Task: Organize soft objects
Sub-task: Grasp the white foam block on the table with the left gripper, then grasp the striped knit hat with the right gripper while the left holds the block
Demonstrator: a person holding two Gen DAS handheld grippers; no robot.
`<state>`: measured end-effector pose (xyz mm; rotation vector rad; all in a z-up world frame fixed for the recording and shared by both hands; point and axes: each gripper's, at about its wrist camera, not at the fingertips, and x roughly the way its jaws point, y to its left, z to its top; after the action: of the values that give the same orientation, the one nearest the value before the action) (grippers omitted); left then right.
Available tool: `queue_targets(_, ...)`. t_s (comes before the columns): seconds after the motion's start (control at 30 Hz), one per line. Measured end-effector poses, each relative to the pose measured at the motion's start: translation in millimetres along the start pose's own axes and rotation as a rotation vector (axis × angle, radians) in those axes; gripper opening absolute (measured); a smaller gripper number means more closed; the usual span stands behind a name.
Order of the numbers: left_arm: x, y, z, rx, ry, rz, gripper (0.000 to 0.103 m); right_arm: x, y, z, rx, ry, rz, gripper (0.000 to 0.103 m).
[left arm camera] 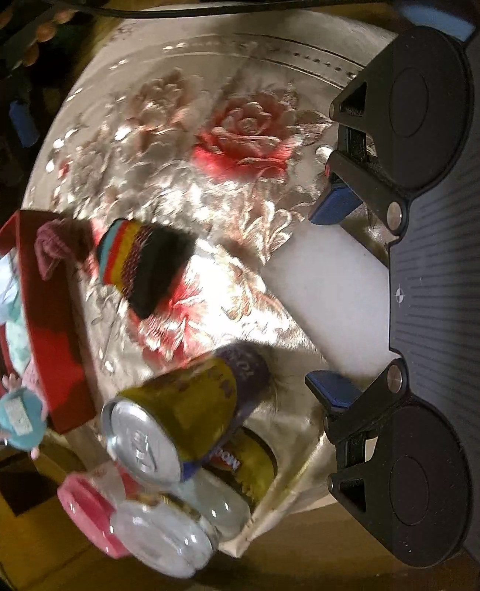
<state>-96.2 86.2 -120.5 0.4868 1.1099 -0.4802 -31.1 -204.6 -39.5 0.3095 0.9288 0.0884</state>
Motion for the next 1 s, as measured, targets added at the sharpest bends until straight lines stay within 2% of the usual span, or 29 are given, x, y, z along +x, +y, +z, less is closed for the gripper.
queue_targets(0.13,9.8,-5.1,2.1,0.035,0.037,0.003,0.090,4.3,0.9,-2.7,-0.005,0.021,0.007,0.045)
queue_targets(0.23,19.6,-13.1,0.1,0.070,0.087,0.009,0.090,7.7,3.6,-3.9,-0.011,0.034,0.014,0.045)
queue_targets(0.27,19.4,-16.3,-1.6,0.078,0.077,0.022,0.088,9.0,5.2,-4.7,-0.012,0.039,0.017,0.045)
queue_targets(0.47,14.1,-32.2,4.2,0.098,0.066,-0.098,0.081,16.3,15.6,-6.0,-0.034,0.055,0.026,0.045)
queue_targets(0.67,11.2,-40.0,23.1,0.035,0.053,-0.238,0.080,15.2,11.5,-3.1,-0.012,0.045,0.027,0.045)
queue_targets(0.83,7.2,-23.2,41.3,-0.108,0.014,-0.325,0.080,14.2,5.2,-1.4,0.024,0.048,0.043,0.045)
queue_targets(0.9,8.1,-17.5,45.6,-0.154,0.010,-0.336,0.079,16.6,4.3,-2.1,0.036,0.062,0.050,0.045)
queue_targets(1.0,9.4,-15.1,48.7,-0.170,0.003,-0.327,0.079,17.5,6.7,-2.9,0.029,0.063,0.046,0.045)
